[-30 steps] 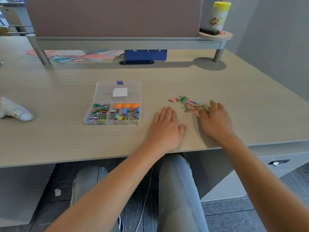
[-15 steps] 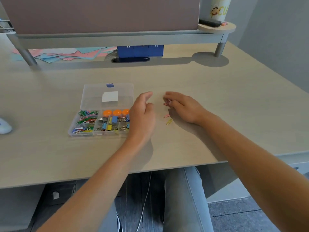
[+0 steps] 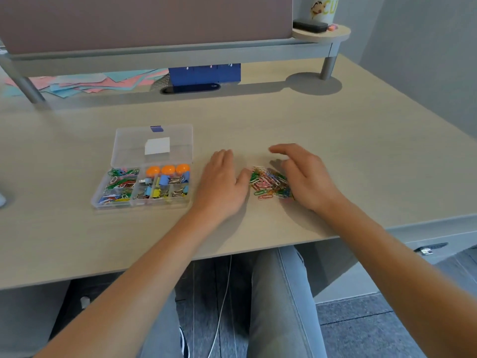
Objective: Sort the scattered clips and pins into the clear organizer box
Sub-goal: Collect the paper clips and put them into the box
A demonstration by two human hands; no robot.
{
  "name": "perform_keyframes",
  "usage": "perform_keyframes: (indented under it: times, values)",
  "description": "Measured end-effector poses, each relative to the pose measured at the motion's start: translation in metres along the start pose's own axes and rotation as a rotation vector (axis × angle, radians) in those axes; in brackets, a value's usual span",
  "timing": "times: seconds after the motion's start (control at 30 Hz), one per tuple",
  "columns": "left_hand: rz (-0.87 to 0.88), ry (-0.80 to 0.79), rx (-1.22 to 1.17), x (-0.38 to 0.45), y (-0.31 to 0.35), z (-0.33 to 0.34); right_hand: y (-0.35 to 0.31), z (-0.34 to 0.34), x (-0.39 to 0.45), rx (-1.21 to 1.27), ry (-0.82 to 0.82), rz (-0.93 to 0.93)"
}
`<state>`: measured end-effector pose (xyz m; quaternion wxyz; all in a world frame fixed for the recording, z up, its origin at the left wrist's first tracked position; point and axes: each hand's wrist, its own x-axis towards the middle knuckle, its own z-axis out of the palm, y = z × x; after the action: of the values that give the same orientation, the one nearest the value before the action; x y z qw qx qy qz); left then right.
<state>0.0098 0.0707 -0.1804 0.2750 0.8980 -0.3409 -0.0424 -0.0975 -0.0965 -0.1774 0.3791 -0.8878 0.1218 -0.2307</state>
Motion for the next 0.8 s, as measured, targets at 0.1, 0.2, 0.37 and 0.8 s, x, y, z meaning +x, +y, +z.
perform_keyframes:
  times: [0.1,0.2,0.37,0.8]
  values:
    - [0.054,-0.104,0.246,0.004,0.009,0.013,0.015,-0.019,-0.012,-0.011,0.173,0.166]
    - [0.149,-0.139,0.259,0.006,0.027,0.026,0.023,-0.035,-0.025,-0.166,0.207,0.219]
    - [0.275,-0.026,0.160,0.002,0.041,0.032,0.025,-0.041,-0.033,-0.159,0.218,0.223]
    - [0.522,0.030,0.483,0.028,0.043,0.021,0.024,-0.039,-0.033,-0.182,0.232,0.202]
